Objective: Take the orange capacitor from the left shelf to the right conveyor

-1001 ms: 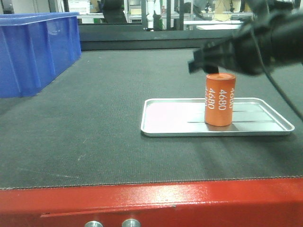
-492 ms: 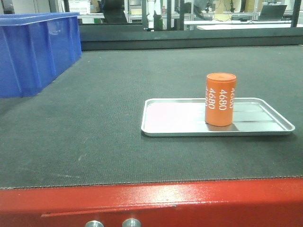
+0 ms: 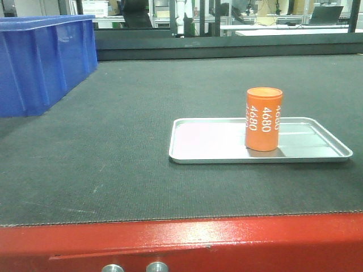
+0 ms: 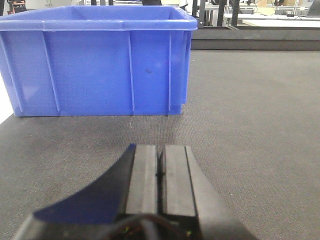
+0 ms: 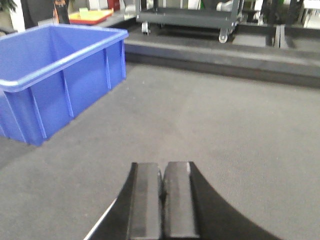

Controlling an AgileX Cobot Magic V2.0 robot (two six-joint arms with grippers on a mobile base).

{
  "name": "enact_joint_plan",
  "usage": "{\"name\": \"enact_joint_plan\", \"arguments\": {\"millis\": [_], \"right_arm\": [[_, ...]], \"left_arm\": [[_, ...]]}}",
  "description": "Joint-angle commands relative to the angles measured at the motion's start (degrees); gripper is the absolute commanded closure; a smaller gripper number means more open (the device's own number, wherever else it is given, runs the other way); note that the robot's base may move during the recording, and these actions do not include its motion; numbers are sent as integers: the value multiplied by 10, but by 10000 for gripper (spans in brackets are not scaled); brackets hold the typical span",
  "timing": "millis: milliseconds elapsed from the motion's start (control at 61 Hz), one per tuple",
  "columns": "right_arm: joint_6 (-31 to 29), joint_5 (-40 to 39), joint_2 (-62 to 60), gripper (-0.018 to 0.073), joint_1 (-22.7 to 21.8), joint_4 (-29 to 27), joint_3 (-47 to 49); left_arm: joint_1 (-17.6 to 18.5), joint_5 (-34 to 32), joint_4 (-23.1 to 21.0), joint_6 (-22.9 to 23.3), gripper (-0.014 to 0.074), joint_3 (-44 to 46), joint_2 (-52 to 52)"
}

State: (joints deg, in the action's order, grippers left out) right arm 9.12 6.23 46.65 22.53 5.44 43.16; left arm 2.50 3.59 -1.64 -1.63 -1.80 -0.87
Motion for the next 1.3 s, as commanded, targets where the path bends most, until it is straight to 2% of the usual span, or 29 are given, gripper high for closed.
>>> {"name": "enact_joint_plan", "arguments": {"millis": [0, 295, 509, 640, 755, 853, 1001, 1099, 1280], "right_arm": [[-2, -45, -7, 492, -1, 6, 20], [-2, -42, 1, 493, -2, 6, 18], [-4, -62, -52, 496, -5, 7, 18], [-5, -62, -125, 512, -32, 59, 3], [-5, -62, -219, 512, -61, 114, -61], [-5, -46, -300, 512, -65, 134, -129], [7, -27, -410, 512, -65, 131, -233], [44, -28, -464, 512, -67, 121, -296], [111, -48, -485, 512, -119, 101, -378]], "left_arm": [[3, -50, -3, 2, 722, -15, -6], [3, -50, -3, 2, 722, -15, -6], [3, -50, -3, 2, 722, -15, -6], [3, -50, -3, 2, 722, -15, -6], [3, -50, -3, 2, 722, -15, -6], [3, -50, -3, 2, 722, -15, -6], [3, -50, -3, 2, 722, -15, -6], [3, -50, -3, 2, 722, -15, -6], [3, -50, -3, 2, 722, -15, -6]]}}
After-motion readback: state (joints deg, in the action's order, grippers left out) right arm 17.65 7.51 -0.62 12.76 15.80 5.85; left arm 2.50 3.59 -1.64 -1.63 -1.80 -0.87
